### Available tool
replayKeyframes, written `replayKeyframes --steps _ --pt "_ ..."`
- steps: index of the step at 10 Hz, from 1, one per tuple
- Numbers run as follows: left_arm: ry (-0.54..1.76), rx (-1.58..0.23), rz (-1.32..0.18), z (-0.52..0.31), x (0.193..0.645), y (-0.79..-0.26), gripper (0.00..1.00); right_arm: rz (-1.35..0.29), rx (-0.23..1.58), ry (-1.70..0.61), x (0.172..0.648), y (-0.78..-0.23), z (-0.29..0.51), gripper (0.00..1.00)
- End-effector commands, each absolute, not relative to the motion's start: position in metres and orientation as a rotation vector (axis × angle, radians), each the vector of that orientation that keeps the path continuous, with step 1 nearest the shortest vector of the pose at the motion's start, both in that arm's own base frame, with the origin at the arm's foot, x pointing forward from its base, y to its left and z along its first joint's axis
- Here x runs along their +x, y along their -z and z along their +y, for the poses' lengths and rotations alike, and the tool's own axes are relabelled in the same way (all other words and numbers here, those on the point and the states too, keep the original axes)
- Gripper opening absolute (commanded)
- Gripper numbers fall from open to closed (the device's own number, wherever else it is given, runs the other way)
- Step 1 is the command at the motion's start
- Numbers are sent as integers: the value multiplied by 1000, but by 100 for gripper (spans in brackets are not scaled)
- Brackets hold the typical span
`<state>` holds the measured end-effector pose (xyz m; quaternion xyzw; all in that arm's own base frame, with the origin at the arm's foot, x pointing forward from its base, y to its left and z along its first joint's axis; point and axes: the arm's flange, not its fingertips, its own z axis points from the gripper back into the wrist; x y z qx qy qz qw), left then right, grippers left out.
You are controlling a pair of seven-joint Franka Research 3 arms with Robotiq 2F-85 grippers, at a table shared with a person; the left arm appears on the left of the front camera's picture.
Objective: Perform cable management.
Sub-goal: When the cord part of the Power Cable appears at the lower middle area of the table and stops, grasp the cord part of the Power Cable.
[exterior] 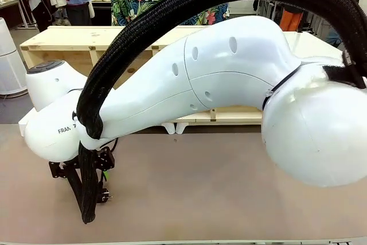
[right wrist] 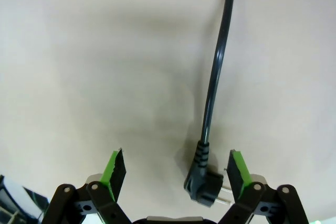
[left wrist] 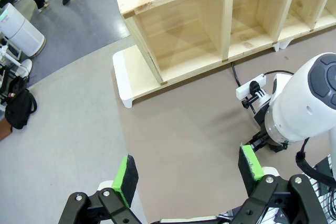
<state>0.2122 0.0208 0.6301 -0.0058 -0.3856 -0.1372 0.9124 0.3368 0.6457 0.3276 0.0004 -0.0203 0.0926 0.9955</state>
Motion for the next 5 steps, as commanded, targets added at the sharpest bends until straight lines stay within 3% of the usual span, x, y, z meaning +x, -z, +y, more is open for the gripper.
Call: replayKeyframes --steps 1,5 --pt "278 -15 -795 22 212 -630 100 -119 -1 -159 336 -311 643 100" --pt "278 -15 -795 22 212 -630 100 -121 59 -118 332 -300 635 100"
